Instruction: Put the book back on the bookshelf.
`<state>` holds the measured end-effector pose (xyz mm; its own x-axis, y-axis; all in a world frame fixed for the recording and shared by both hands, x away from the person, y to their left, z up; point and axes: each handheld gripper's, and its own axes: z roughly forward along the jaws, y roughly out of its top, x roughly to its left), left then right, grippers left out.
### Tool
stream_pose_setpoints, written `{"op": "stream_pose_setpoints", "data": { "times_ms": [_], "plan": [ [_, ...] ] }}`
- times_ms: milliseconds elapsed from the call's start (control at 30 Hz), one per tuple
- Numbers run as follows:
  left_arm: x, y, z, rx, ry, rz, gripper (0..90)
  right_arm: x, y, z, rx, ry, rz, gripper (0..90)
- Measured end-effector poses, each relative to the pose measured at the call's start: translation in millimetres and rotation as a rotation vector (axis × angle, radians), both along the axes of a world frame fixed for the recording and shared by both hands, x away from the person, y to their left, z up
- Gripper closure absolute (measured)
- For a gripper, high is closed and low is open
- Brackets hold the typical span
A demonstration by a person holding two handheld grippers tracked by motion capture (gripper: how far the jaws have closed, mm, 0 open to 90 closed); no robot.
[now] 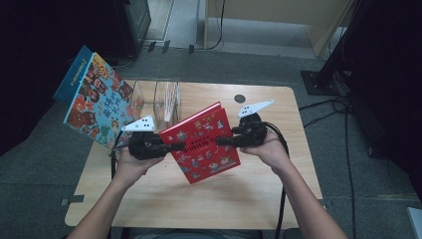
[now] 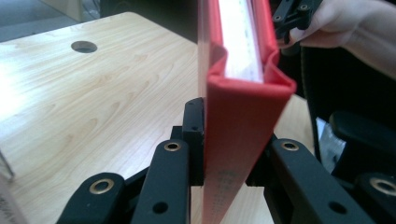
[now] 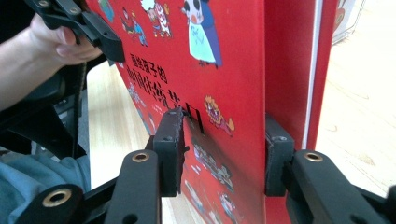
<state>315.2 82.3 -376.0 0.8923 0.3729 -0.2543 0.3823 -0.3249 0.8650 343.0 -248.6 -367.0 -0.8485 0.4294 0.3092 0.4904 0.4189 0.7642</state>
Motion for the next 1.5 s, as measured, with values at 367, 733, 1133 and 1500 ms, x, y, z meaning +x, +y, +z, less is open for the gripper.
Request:
{"op": "stream_pose_setpoints", "data": {
  "times_ms": [367, 733, 1133, 1500],
  "plan": [
    [-1.7, 1.0, 6.8, 0.085, -0.067, -0.02, 78.6, -2.1, 0.4, -8.7, -0.012, -0.022, -0.035, 61.0],
    [0.9, 0.4, 5.7, 0.137, -0.087, -0.051, 79.5, -6.0, -1.7, -25.8, -0.006, -0.048, -0.075, 63.2],
    [2.2, 0.3, 10.2, 0.173, -0.076, -0.057, 80.5, -14.8, -14.2, -48.1, 0.038, -0.131, -0.188, 56.3],
    [7.4, 0.9, 23.8, 0.198, 0.005, -0.047, 77.2, -11.5, 0.8, -64.0, -0.002, -0.137, -0.157, 55.6]
  ]
}}
